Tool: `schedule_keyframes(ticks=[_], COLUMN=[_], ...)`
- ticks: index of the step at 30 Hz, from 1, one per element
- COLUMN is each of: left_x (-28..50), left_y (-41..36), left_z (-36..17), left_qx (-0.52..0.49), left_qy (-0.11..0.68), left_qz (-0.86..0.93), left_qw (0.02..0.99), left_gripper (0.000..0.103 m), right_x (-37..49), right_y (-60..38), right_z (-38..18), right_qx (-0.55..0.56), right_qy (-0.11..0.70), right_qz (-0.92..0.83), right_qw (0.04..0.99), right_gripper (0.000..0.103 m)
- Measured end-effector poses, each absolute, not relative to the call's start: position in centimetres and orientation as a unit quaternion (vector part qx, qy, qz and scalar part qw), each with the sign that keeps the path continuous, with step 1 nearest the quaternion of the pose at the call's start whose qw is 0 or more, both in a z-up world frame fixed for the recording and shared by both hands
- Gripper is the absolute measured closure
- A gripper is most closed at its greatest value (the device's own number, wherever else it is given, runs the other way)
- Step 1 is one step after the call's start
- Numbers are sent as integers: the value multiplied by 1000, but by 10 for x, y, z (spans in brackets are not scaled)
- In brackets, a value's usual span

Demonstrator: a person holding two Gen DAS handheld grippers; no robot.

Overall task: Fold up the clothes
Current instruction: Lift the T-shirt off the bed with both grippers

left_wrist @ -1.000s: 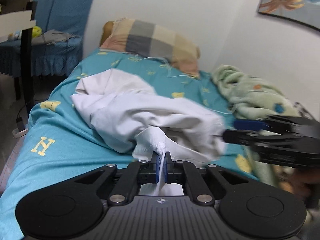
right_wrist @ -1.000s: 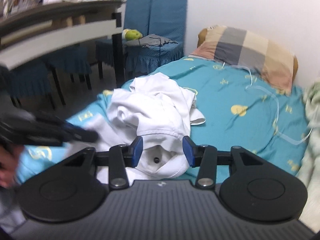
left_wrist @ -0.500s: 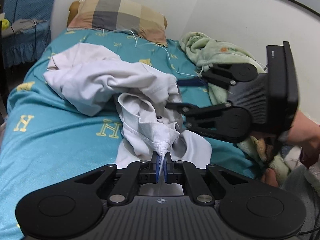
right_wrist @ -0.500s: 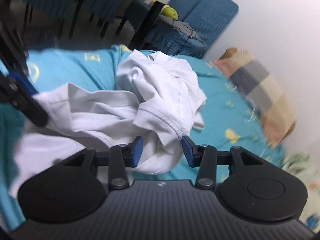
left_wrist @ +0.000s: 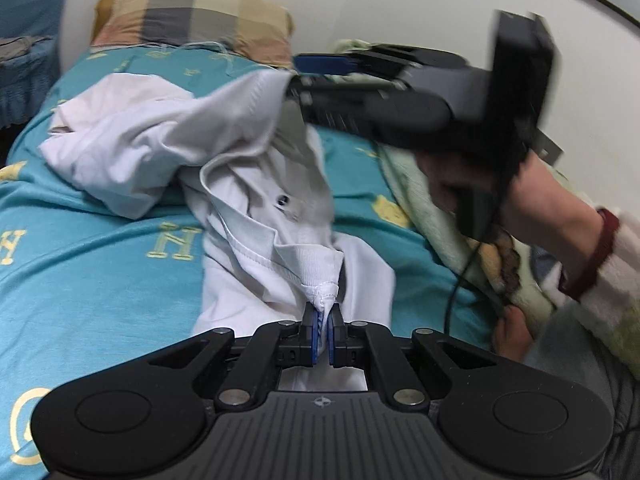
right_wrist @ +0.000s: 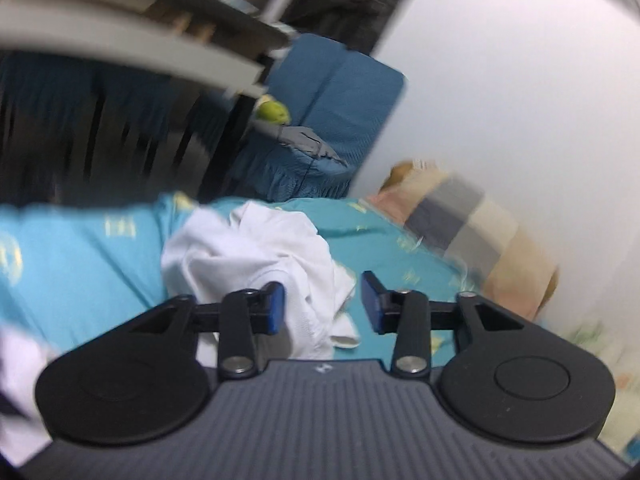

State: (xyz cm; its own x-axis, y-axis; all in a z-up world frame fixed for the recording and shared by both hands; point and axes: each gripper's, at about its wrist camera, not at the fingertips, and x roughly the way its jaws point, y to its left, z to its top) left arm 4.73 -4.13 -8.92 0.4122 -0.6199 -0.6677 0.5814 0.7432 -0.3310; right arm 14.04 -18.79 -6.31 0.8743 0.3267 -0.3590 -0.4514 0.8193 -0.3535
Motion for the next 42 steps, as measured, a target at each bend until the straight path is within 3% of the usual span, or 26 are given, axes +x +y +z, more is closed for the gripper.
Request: schedule_keyframes(ticks=[1,4,8,12,13,24,30,32,34,42], left_x=[45,42,43,46,48,67,69,70,69,59], left_y=[-43,-44,-41,-36,-34,-36,-56,-61,-62,-33], left_z=[-89,-87,-87,-84,-83,-100,-104,-107,-106,-79], left_qx=[-21,-18,-24,-44,-50,-105,-89,-84,-81,-126], left_qy=[407,404,407,403,402,429,436,439,432,369], left_qz=[-364,-374,-363,-337,-330,-304,-317,-316,-313,-277], left_qw=[837,834,838,850,853,844,837,837,842,878], left_gripper=[98,98,96,66,63,53,58,68,87,94], right_x=[146,161,172,169,168,157,156,155,153,144], right_y=[-195,-221,-245,-248,-247,-256,-262,-263,-263,-288], right_z=[-62,-63,-67,-63,-61,-51,-56,-55,-55,-58], right_qx=[-191,-94,19,67,76,123,140,144,143,190], right_qy=[157,195,229,228,227,230,235,234,231,216], right_qz=[203,203,208,225,229,229,218,217,215,175], right_qw=[948,955,951,945,944,938,937,937,938,942], right_gripper=[88,97,98,98,98,98,98,98,98,98])
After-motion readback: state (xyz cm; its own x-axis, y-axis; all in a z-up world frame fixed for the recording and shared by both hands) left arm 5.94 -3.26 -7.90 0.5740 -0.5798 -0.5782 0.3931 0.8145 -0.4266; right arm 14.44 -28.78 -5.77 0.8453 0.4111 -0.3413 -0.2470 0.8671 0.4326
